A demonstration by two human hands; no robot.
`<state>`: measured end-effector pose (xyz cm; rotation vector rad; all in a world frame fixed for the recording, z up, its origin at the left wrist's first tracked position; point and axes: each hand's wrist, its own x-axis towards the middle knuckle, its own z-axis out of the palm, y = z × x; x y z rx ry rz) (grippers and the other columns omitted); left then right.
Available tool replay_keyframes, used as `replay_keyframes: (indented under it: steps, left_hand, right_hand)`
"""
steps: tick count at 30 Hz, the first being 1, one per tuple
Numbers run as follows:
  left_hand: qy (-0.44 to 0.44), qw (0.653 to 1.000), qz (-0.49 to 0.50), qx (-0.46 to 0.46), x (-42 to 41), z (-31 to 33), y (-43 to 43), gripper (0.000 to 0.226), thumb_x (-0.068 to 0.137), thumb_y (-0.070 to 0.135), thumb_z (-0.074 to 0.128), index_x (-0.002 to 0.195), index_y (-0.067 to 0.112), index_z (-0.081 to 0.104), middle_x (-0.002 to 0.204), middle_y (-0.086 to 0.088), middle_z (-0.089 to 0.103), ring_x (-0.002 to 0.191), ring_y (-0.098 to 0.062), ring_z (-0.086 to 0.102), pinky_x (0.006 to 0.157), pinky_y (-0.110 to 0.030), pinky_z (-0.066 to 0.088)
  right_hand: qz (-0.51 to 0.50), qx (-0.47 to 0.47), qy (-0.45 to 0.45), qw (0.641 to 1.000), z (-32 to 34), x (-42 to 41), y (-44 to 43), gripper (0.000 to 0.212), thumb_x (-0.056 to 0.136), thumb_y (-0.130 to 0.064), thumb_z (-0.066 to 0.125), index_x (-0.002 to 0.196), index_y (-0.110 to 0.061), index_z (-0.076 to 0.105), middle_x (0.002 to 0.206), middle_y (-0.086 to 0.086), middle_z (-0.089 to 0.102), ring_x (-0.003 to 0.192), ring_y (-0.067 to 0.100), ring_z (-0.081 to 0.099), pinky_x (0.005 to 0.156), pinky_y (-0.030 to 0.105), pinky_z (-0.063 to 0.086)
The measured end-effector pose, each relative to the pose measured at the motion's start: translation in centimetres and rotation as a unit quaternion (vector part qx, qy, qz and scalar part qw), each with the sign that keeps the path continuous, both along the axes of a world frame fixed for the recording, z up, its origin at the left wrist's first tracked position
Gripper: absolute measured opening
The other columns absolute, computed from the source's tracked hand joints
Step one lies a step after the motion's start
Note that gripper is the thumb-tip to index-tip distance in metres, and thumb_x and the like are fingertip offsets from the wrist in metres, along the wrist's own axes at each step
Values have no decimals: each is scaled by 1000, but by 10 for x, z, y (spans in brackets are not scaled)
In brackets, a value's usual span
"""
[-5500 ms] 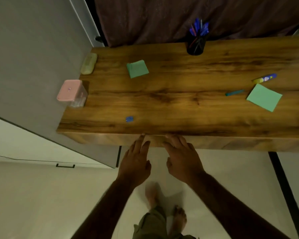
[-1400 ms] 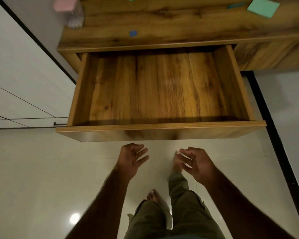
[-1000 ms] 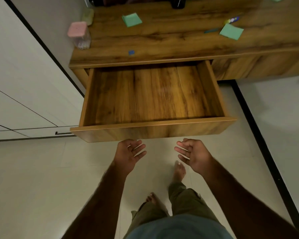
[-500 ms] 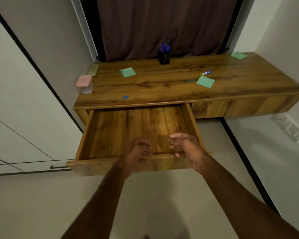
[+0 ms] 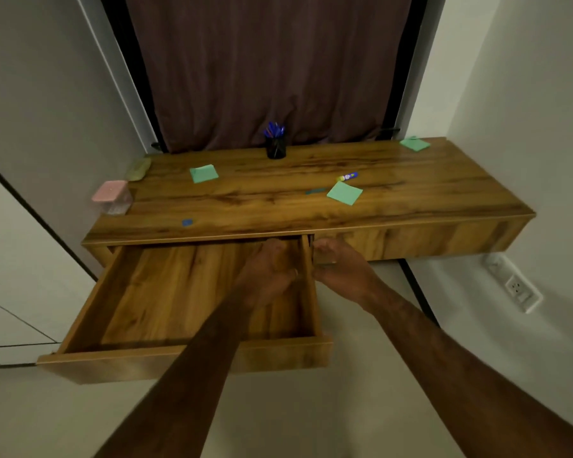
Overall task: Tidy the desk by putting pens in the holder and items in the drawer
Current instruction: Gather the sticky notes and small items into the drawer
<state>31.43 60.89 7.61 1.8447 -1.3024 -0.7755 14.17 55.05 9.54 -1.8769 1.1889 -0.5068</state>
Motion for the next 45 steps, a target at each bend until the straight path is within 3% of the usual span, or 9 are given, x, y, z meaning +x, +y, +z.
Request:
replay_keyframes:
  steps: [6,9,13,16,21,28,33,39,45]
  left_hand:
    - [-32,999,-11,2,-40,-3,-62,50,83,27,71,128,30,50,132,6,50,119,-13,49,100,-42,48]
    - [-41,999,-18,-4,-50,-11,-103,47,84,28,71,127,29,50,126,8,49,116,-15,51,97,-40,49]
    - [-54,998,-18,-2,-54,-23,-164,53,87,29,69,134,29,47,131,8,48,117,-14,50,90,-33,48]
    - [-43,999,-20,24,-52,-28,-210,51,85,31,69,131,29,46,133,1,49,120,-22,53,97,-46,51]
    - [-55,998,-32,31,-51,-30,-275,50,87,23,67,133,18,46,132,-3,50,124,-22,49,102,-41,46]
    - [-43,996,-1,84,-52,-62,-358,60,86,24,67,140,22,40,142,-3,42,129,-24,46,101,-40,49]
    - [-164,979,48,112,-57,-79,-415,68,83,28,70,141,15,38,141,-9,42,129,-29,43,99,-49,47]
    - [-261,938,59,219,-61,-93,-448,92,83,47,69,153,11,20,151,-12,35,137,-33,36,103,-50,42]
    - [-311,920,42,234,-61,-100,-474,100,77,54,73,152,9,24,149,-15,33,137,-35,32,105,-48,41]
  right_hand:
    - [44,-84,31,995,21,-39,-50,24,89,-1,66,113,-2,69,103,0,62,94,12,55,86,33,50]
    - [22,-88,66,994,3,-47,-96,12,85,-16,71,97,-15,71,98,1,71,89,15,66,83,41,59]
    - [8,-65,50,997,-39,-57,-163,44,72,-49,67,114,-42,59,128,-8,60,118,14,59,97,37,55]
    - [-27,-33,61,997,-26,-54,-191,56,80,-32,76,133,-29,57,131,-7,50,120,12,50,104,35,48]
    - [-43,8,64,997,-38,-43,-261,39,66,-45,70,98,-24,69,109,3,72,104,21,70,92,40,58]
    - [-13,28,121,992,-65,-37,-351,63,84,-21,70,142,-28,48,146,2,44,131,23,49,94,31,50]
    - [52,-19,178,982,-99,-26,-417,66,87,-31,73,146,-25,43,152,5,40,139,30,40,111,42,40]
    - [71,-52,224,971,-117,-22,-466,73,81,-43,76,144,-25,44,147,8,42,137,31,39,107,43,41]
    - [97,-96,276,951,-124,-14,-489,82,75,-51,80,141,-20,43,140,6,43,133,31,40,99,43,44]
